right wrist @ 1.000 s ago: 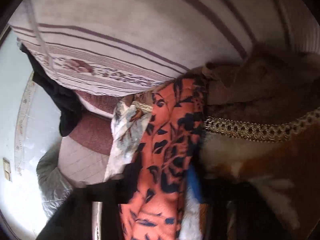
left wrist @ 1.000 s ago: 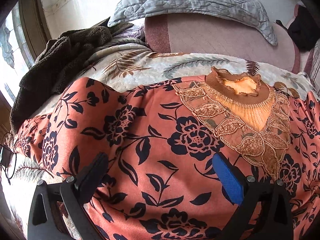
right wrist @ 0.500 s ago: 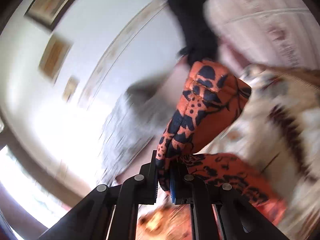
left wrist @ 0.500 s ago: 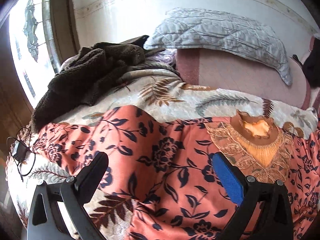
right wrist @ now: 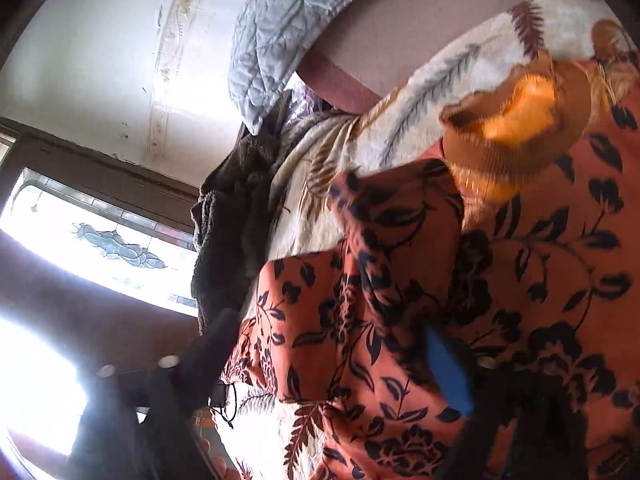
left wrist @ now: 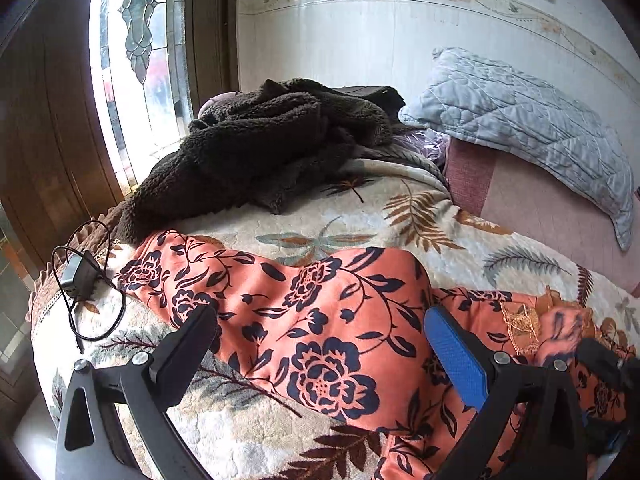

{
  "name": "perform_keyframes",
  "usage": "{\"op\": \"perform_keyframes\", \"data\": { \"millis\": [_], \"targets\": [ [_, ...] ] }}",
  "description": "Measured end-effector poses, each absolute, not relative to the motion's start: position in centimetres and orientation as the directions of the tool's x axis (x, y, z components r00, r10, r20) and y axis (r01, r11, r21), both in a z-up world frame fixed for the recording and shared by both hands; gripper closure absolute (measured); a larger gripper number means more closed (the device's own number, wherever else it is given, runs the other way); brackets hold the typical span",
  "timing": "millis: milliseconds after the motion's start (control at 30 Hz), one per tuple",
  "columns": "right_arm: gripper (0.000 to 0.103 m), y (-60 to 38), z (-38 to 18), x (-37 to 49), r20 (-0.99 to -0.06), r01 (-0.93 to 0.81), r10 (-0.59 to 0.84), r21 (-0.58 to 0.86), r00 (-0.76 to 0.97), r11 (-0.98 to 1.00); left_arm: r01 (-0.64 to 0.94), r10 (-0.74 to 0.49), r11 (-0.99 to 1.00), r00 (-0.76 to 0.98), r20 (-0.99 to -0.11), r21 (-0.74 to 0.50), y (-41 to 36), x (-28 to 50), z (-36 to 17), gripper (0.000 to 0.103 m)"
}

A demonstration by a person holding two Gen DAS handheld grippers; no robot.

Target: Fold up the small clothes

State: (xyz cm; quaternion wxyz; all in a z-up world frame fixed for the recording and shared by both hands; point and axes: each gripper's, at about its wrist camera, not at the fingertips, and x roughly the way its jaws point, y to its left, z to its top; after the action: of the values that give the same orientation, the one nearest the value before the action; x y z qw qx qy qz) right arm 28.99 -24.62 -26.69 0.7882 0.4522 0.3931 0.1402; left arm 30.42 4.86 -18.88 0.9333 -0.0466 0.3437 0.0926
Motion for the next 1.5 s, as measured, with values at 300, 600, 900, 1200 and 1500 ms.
{"op": "perform_keyframes", "data": {
  "millis": [300,600,900,1200,1500],
  "targets": [
    [0.01,-27.2,-23.7,23.7,-0.478,0.114,0.576,0.825,0.663,0.553,-0.148,0.038,0.984,0.73,-0.682,-0.104,5.8,30.9,-19.2,0.0],
    [0.022,-32.7,-25.3,21.4,-0.63,0.287,0.372,0.698,0.682,0.657,-0.403,0.155,0.907,0.593,-0.79,-0.125,14.9,32.4,-22.3,0.0],
    [0.027,-32.7,-26.6,23.1,-0.711,0.328,0.364,0.635,0.601,0.699,-0.658,0.04,0.682,0.468,-0.883,-0.319,25.2,31.0,-27.1,0.0],
    [0.026,-32.7,-25.0,22.2,-0.666,0.284,0.341,0.645,0.663,0.709,-0.62,-0.103,0.582,0.586,-0.804,-0.527,27.6,31.9,-28.4,0.022],
    [0.026,-32.5,-24.1,22.1,-0.65,0.26,0.312,0.629,0.692,0.733,-0.556,-0.196,0.498,0.675,-0.711,-0.666,28.2,34.1,-29.9,0.058]
  ]
}}
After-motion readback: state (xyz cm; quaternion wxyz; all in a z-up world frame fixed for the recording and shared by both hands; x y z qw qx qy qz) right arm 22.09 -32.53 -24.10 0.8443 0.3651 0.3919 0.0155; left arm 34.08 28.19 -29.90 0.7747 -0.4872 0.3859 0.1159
